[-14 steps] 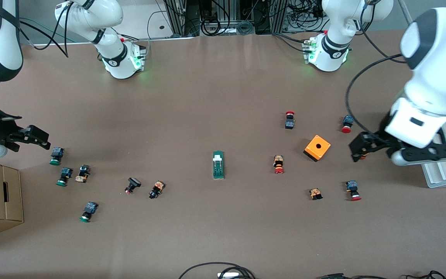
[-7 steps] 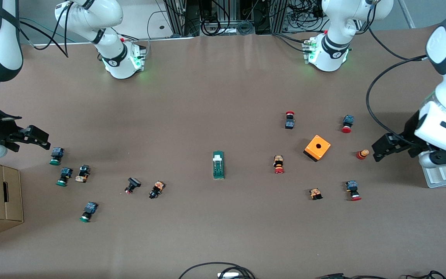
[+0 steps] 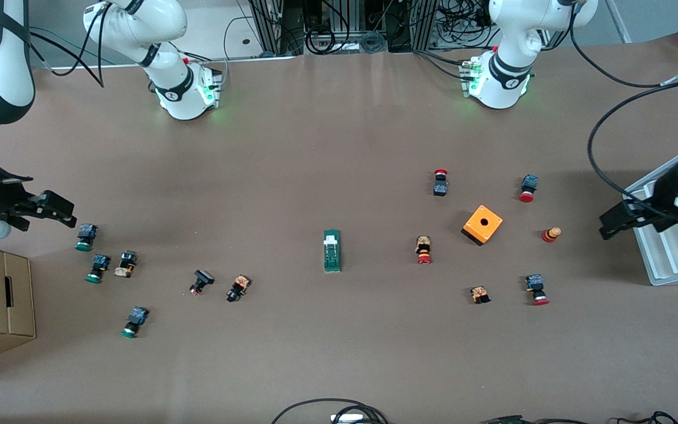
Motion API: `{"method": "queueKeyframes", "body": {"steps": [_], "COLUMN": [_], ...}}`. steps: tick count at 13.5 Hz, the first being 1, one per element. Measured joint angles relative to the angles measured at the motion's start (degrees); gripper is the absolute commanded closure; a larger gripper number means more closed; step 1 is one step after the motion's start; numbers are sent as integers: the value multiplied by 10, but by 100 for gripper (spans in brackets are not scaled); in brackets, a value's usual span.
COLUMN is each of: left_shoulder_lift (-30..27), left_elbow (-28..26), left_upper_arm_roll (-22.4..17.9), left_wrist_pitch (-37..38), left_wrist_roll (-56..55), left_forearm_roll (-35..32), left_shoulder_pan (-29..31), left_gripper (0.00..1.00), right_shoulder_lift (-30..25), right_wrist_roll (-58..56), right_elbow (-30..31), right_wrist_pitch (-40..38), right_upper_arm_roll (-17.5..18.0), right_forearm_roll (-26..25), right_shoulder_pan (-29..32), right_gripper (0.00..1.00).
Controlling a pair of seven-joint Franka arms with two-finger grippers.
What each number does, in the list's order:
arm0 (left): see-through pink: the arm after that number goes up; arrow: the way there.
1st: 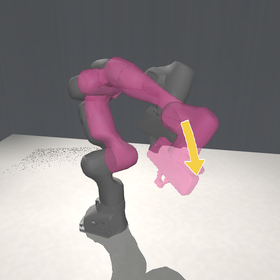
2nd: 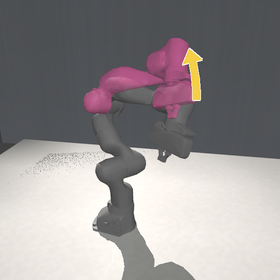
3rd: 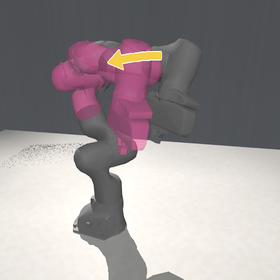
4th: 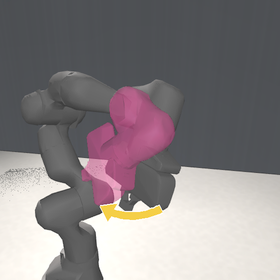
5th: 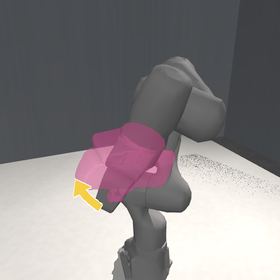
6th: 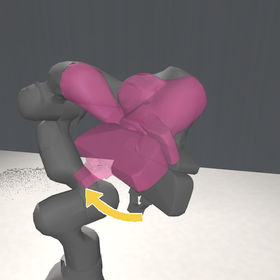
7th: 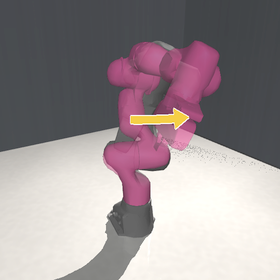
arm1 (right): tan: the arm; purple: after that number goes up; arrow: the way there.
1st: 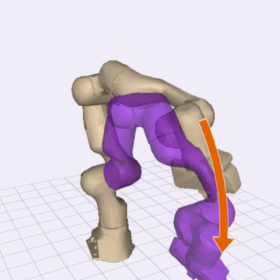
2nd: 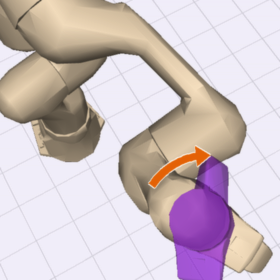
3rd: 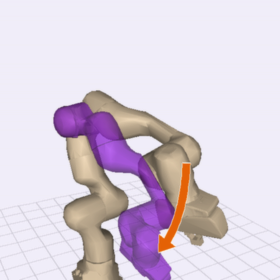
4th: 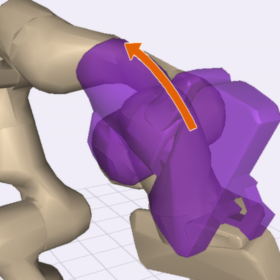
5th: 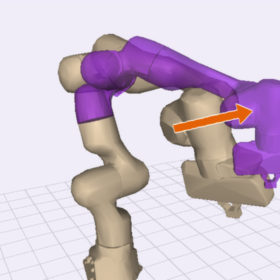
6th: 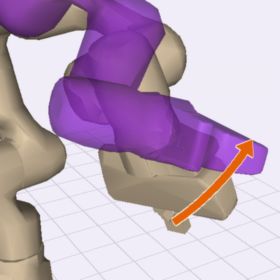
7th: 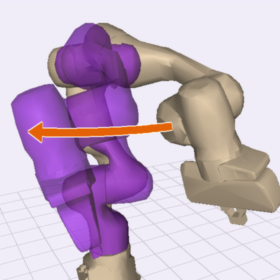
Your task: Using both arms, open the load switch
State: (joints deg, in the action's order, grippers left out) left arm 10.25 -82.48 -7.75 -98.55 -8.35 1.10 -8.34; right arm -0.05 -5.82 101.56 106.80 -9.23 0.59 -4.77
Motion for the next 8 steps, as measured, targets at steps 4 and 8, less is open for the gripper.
{"method": "queueKeyframes", "body": {"steps": [4,8], "left_shoulder_lift": [-3,-7], "left_elbow": [1,2], "left_upper_arm_roll": [-1,-1], "left_wrist_pitch": [30,43], "left_wrist_roll": [24,36], "left_forearm_roll": [0,0], "left_shoulder_pan": [12,29], "left_gripper": [0,0], "right_shoulder_lift": [0,0], "right_wrist_roll": [0,0], "right_elbow": [0,0], "right_wrist_pitch": [1,2], "right_upper_arm_roll": [0,0], "right_forearm_roll": [0,0], "right_shoulder_pan": [0,0], "right_gripper": [0,0]}}
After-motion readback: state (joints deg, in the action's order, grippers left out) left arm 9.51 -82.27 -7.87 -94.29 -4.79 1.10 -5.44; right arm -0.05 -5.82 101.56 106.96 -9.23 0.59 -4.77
